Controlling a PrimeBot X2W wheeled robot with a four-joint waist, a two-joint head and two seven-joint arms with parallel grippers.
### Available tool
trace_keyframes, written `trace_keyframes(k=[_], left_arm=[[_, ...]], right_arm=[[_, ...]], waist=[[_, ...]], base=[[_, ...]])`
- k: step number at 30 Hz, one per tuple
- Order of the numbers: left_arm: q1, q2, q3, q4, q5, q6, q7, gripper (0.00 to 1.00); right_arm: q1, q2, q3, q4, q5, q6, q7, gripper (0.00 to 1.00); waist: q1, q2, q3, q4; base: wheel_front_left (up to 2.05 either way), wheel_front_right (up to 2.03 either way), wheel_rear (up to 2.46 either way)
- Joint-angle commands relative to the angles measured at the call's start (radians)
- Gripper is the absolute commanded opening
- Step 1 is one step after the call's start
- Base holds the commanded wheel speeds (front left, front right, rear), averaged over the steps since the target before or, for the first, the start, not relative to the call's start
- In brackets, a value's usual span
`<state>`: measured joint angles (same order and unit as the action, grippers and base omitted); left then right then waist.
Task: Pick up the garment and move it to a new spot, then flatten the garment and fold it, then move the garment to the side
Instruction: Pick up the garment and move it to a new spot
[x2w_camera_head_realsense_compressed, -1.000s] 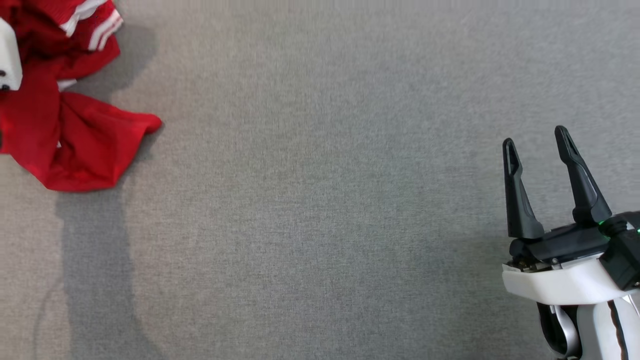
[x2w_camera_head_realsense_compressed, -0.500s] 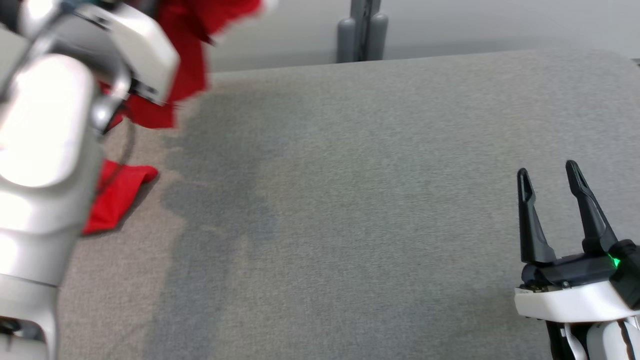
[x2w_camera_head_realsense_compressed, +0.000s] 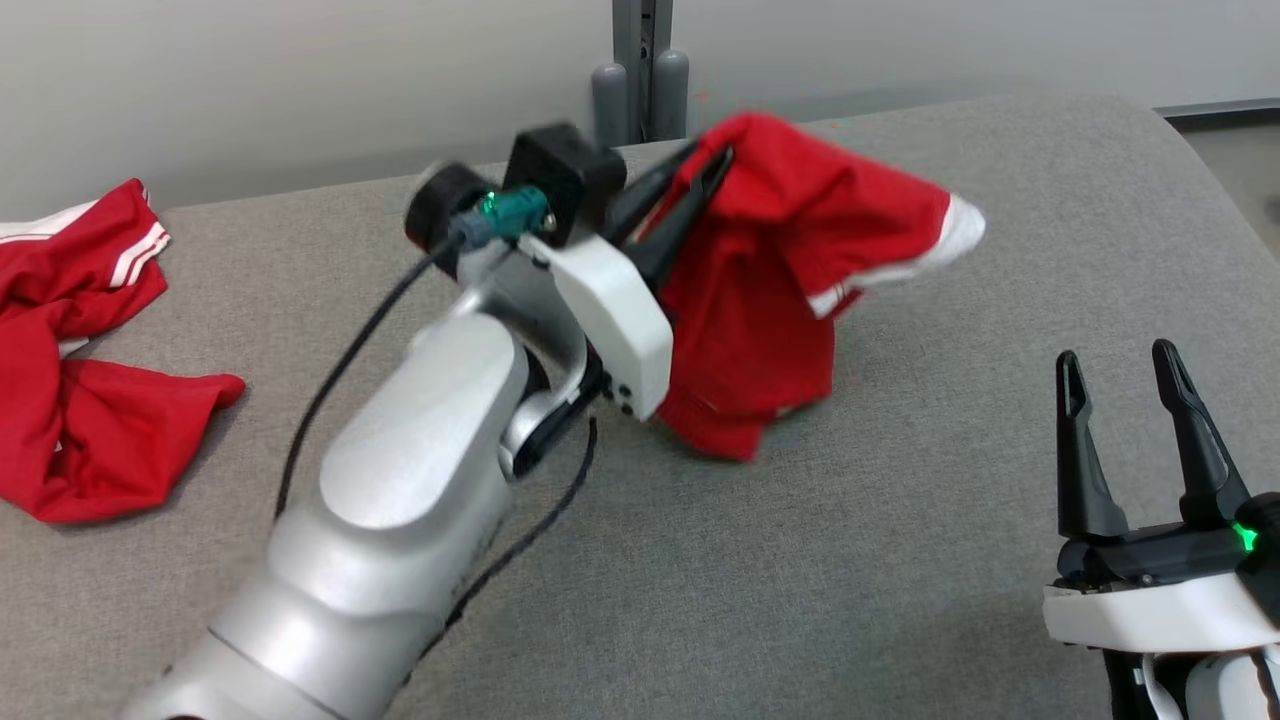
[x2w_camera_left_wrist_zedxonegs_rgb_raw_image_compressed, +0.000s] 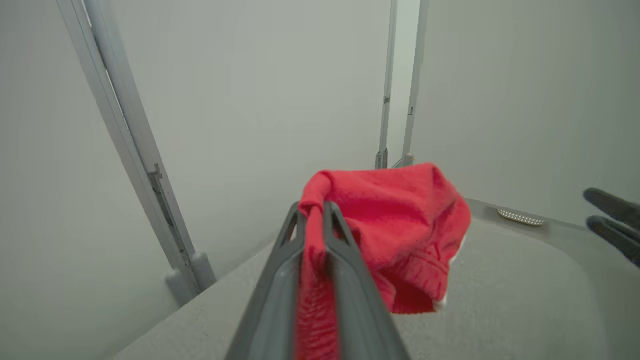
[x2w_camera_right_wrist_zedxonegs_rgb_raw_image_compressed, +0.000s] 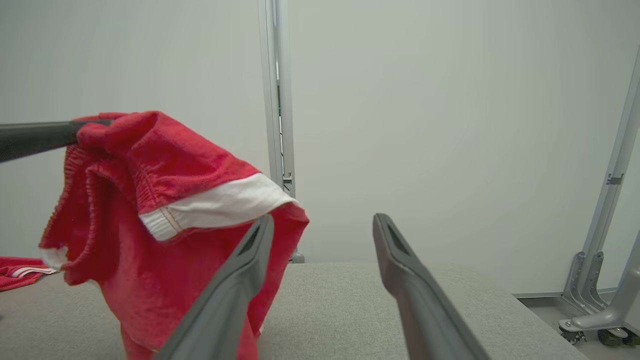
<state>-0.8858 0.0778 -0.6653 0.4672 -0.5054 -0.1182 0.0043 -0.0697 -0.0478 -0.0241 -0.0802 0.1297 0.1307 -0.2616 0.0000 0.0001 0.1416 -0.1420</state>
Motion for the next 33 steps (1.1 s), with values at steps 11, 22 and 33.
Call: trace_keyframes(k=[11,22,33], left_arm=[[0.148,0.0,-0.024,0.357,-0.065,0.062,-0.092,0.0],[0.139,0.002,0.038,0.579,-0.126,0.054,-0.204,1.0],[0.159,-0.002,0.045,0.613,-0.117,0.036,-0.267,1.0]], right_arm=[[-0.031,-0.005,0.014,0.008,0.018,0.0,-0.005,1.0],[-0.045,-0.005,0.007,0.018,0.004,0.0,-0.005,1.0],[-0.021,-0.005,0.008,0.023,-0.014,0.0,-0.005,1.0]], waist=[[0.0,-0.0001,0.06,-0.031],[0.0,-0.0001,0.065,0.005],[0.0,-0.0001,0.028,0.045]], base=[[0.0,0.0,0.0],[0.0,0.0,0.0],[0.0,0.0,0.0]])
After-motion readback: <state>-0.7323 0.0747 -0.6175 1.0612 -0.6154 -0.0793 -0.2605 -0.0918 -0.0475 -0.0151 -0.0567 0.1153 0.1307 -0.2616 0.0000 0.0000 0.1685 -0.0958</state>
